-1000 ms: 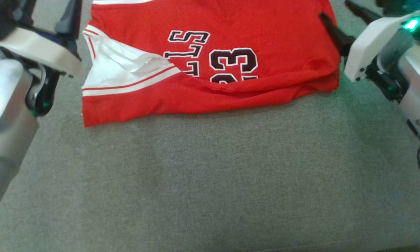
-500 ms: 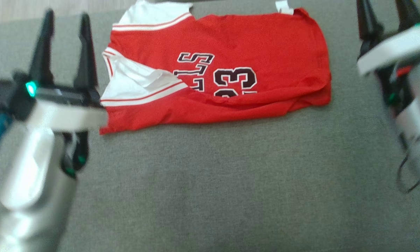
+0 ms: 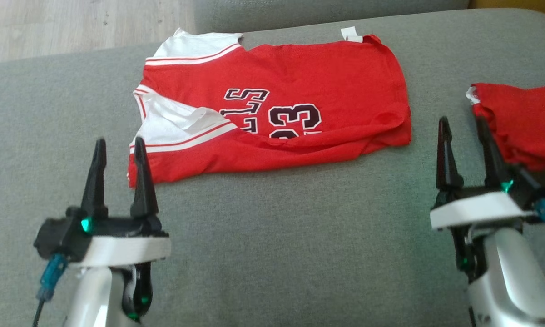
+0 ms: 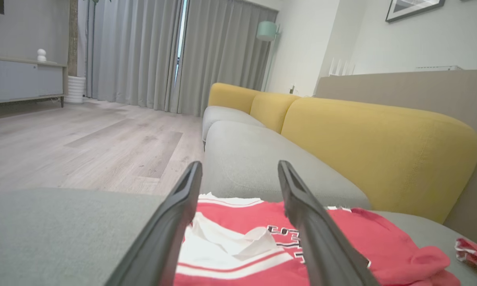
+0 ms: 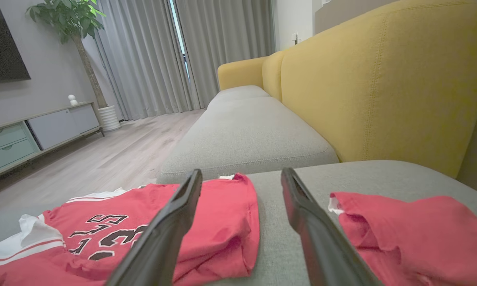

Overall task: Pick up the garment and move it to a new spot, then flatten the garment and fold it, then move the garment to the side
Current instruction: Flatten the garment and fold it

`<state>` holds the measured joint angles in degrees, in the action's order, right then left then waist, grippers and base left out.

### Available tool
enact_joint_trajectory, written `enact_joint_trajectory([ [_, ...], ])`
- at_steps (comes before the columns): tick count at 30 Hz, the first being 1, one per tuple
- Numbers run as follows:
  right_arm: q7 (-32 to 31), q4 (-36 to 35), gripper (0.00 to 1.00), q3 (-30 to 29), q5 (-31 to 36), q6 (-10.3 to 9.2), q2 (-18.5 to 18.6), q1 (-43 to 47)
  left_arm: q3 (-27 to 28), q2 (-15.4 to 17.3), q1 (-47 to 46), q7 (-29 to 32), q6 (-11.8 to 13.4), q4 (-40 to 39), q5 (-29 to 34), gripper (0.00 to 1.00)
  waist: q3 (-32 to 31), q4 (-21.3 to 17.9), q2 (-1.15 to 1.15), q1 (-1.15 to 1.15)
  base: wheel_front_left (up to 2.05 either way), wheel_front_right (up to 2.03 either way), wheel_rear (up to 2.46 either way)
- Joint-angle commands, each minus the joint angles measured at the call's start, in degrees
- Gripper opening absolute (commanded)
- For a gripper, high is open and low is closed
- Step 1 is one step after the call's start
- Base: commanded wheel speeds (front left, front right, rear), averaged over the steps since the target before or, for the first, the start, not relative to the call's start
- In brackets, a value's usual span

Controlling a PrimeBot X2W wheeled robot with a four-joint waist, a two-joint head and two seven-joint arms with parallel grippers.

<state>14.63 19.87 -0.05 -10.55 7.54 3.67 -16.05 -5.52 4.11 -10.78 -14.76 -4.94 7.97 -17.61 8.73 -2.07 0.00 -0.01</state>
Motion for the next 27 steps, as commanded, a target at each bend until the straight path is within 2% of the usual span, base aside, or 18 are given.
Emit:
enact_joint_trajectory([
  [1, 0.4, -2.8, 1.0, 1.3, -0.7, -0.05, -0.7, 0.6, 3.0, -0.2, -0.6, -0.2, -0.4, -1.4, 0.8, 1.0, -0.1, -0.2, 0.0, 0.01, 0.0, 0.0, 0.0],
  [8, 0.4, -4.0, 1.0, 3.1, -2.2, -0.05, -0.8, 1.8, 4.5, -1.1, -0.3, -0.2, -1.6, 0.0, 2.2, 1.0, 0.0, -0.6, 0.0, 0.01, 0.0, 0.0, 0.0],
  [13, 0.4, -5.0, 1.0, 3.6, -2.2, -0.05, -0.8, 0.8, 4.9, -1.2, -1.8, -0.2, -1.5, 3.2, 3.5, 1.0, 1.4, -1.1, 0.0, 0.01, 0.0, 0.0, 0.0],
  [18, 0.4, -5.5, 1.0, 3.5, -2.5, -0.05, -0.8, 0.7, 4.9, -1.2, -4.3, -0.2, -0.1, 10.6, 5.3, 1.0, 3.1, -1.4, 0.0, 0.01, 0.0, 0.0, 0.0],
  [27, 0.4, -5.8, 1.0, 5.5, -3.4, -0.05, -0.8, -0.5, 7.4, 1.4, -12.7, 1.1, 5.5, 28.6, 6.7, 1.0, 6.6, -3.6, 0.0, 0.01, 0.0, 0.0, 0.0],
])
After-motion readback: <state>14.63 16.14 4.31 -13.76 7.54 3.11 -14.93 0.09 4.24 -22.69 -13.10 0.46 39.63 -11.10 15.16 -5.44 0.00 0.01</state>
